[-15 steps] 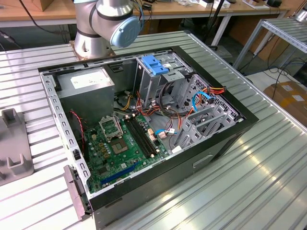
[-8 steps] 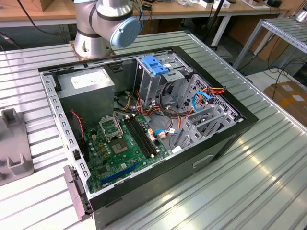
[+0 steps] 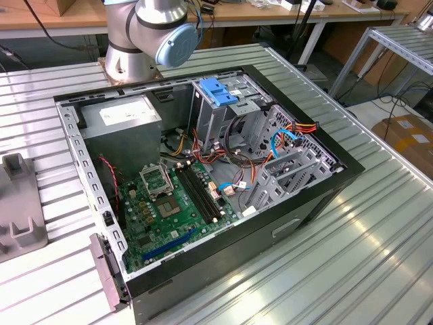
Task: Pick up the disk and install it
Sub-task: 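Pick up the disk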
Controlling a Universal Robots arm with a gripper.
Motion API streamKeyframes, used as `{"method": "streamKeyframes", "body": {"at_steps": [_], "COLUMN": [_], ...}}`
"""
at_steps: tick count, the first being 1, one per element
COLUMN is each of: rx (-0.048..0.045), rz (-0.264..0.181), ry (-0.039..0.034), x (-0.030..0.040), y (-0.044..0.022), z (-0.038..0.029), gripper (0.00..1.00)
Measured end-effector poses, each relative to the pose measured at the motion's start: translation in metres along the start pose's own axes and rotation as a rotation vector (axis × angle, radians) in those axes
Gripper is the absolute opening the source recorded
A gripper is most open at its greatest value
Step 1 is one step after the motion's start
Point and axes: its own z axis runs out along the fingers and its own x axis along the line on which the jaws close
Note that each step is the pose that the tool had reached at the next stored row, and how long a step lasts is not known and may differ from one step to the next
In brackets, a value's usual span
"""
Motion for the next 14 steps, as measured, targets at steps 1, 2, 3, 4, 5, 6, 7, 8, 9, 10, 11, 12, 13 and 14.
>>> {"method": "streamKeyframes", "body": {"at_steps": [1,2,3,4,5,6,7,8,9,10,11,12,13,14], "rx": [0.0,0.0,0.0,0.0,0.0,0.0,0.0,0.0,0.0001,0.0001,0.0,0.0003,0.0004,0.0002], "rz": [0.0,0.0,0.0,0.0,0.0,0.0,0.0,0.0,0.0,0.0,0.0,0.0,0.0,0.0], "ry": [0.0,0.0,0.0,0.0,0.0,0.0,0.0,0.0,0.0,0.0,-0.0002,-0.0004,-0.0009,-0.0025], "x": [0.0,0.0,0.0,0.0,0.0,0.0,0.0,0.0,0.0,0.0,0.0,0.0,-0.0001,-0.0002], "y": [0.0,0.0,0.0,0.0,0.0,0.0,0.0,0.0,0.0,0.0,0.0,0.0,0.0,0.0002], "z": [0.0001,0.0001,0.0001,0.0002,0.0002,0.0002,0.0002,0.0003,0.0003,0.0003,0.0003,-0.0003,-0.0022,-0.0037], "gripper": [0.37,0.37,0.37,0.37,0.37,0.37,0.37,0.37,0.37,0.37,0.37,0.37,0.37,0.37]}}
